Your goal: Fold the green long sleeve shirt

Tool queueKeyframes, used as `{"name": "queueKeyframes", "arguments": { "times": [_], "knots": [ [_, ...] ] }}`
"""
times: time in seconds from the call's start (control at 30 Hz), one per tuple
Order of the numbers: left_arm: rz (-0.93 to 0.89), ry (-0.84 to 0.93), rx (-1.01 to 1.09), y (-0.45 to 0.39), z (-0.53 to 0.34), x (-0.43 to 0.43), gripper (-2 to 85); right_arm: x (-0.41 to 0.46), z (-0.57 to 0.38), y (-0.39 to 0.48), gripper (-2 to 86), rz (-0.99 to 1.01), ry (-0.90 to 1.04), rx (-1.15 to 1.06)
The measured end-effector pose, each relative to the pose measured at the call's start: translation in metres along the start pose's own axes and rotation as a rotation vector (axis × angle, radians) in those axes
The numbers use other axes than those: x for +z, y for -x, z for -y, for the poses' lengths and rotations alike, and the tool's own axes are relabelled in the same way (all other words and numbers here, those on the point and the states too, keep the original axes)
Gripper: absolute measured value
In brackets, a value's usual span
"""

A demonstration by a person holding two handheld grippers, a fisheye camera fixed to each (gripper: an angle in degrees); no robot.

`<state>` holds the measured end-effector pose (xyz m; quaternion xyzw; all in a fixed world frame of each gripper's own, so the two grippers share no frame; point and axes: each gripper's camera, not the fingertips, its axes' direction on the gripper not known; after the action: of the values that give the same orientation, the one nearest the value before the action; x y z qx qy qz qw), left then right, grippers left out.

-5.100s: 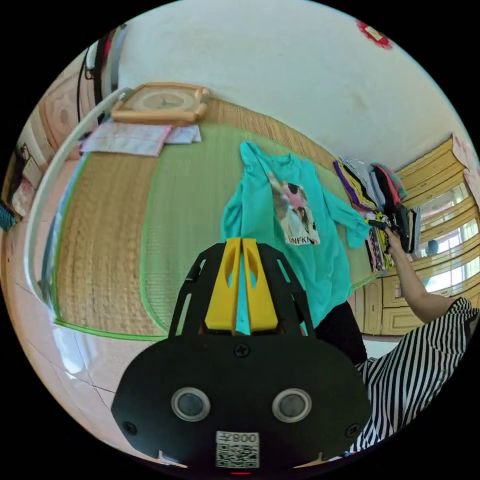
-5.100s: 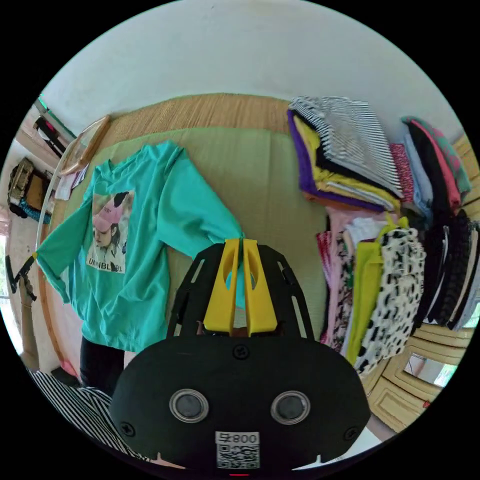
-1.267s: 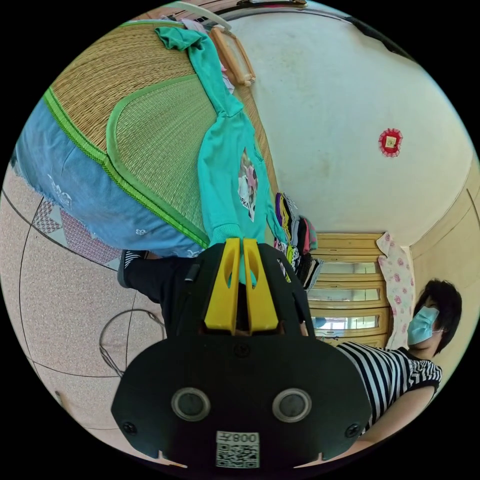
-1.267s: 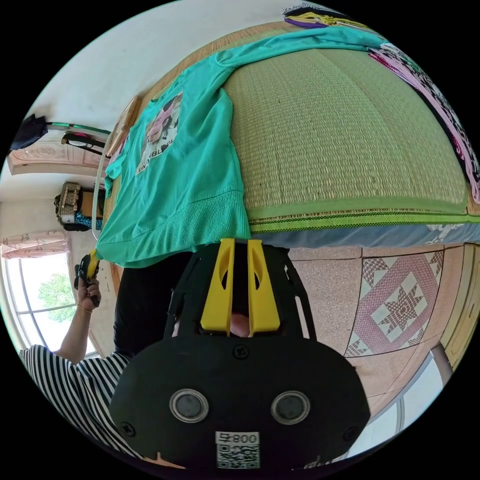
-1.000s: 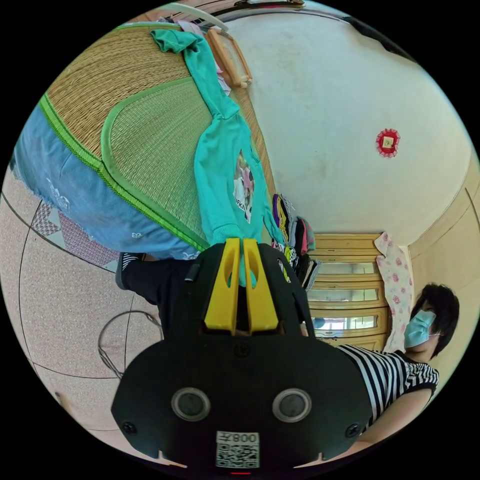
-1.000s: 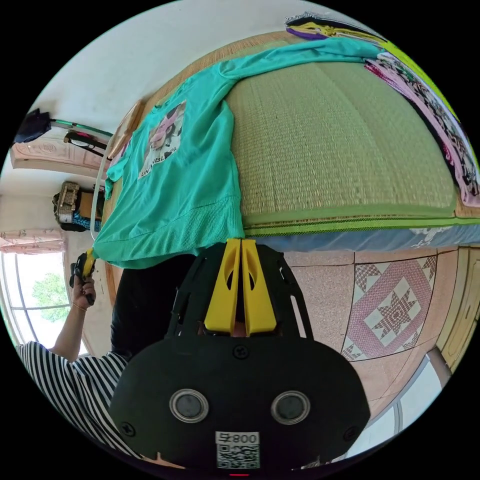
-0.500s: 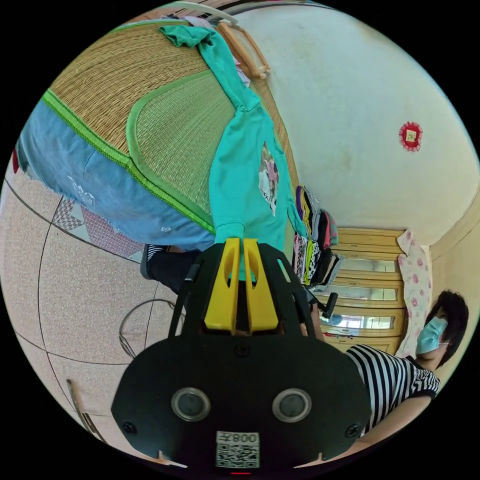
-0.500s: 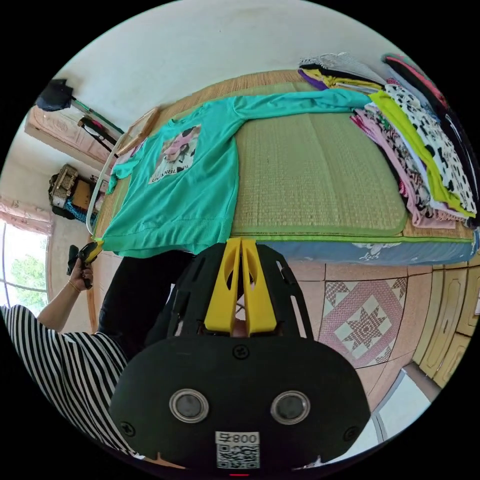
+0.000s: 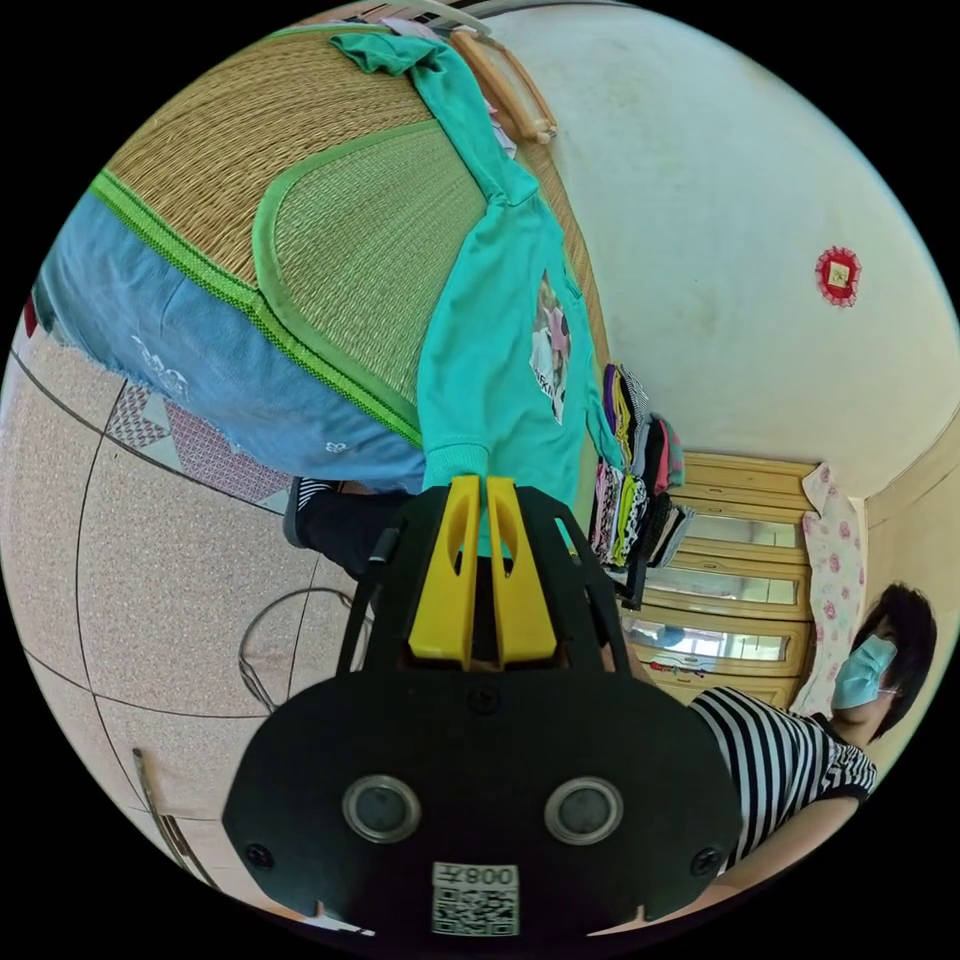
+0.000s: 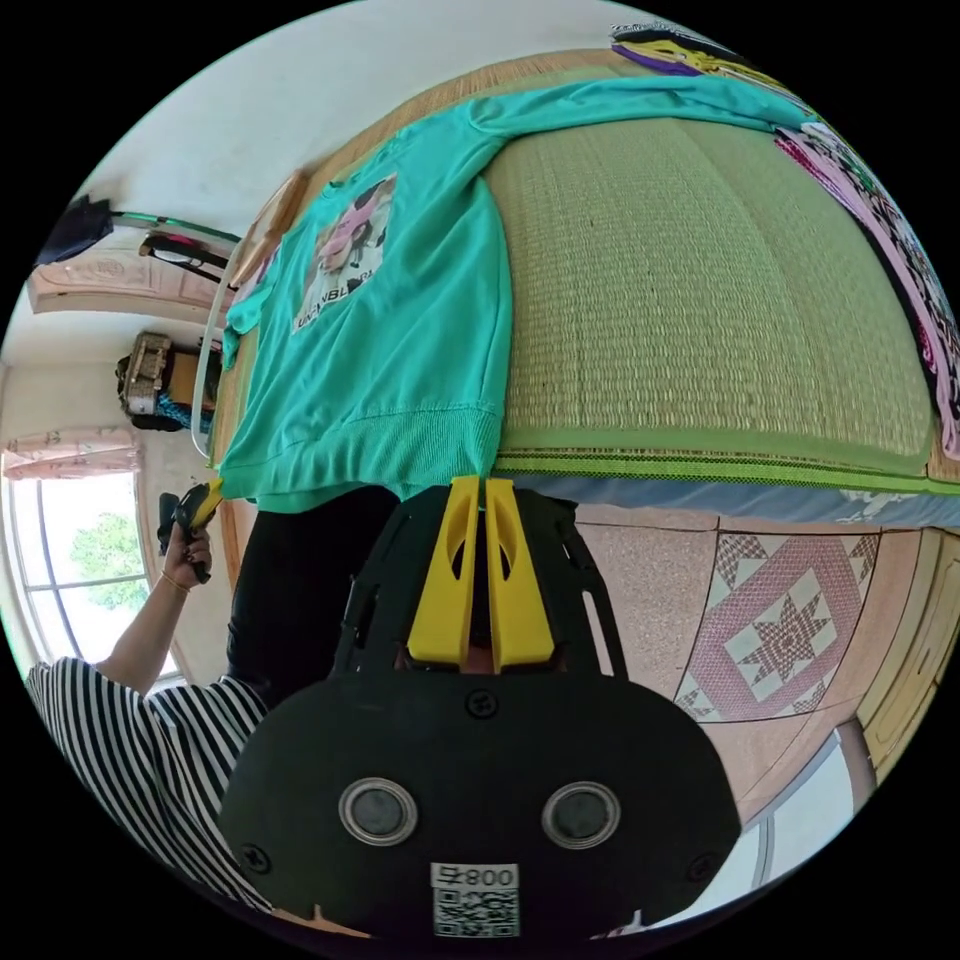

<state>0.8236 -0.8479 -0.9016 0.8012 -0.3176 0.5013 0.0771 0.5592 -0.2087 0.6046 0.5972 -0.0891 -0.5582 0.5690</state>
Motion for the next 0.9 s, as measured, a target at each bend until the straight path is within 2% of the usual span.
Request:
{"name": "queueKeyframes", "arguments": {
  "times": [0.2,0.43,0.77,0.9],
  "knots": [
    [0.000,0.009,0.043,-0.014,0.007,-0.016,0.8,-0.056,-0.018,-0.018,0.1,0.069,-0.069,-0.032],
    [0.058,0.058,-0.028,-0.006,0.020,-0.005,1.0,-0.029,-0.018,-0.064,0.1,0.197,-0.011,0.112],
    [0.074,0.001,-0.064,-0.027,0.050,-0.043,1.1,-0.048,0.010,-0.047,0.2,0.144,0.006,0.099],
    [0.060,-0.049,-0.001,-0.065,0.073,-0.058,0.9,-0.070,0.016,-0.035,0.1,0.120,-0.035,0.108]
  ]
}}
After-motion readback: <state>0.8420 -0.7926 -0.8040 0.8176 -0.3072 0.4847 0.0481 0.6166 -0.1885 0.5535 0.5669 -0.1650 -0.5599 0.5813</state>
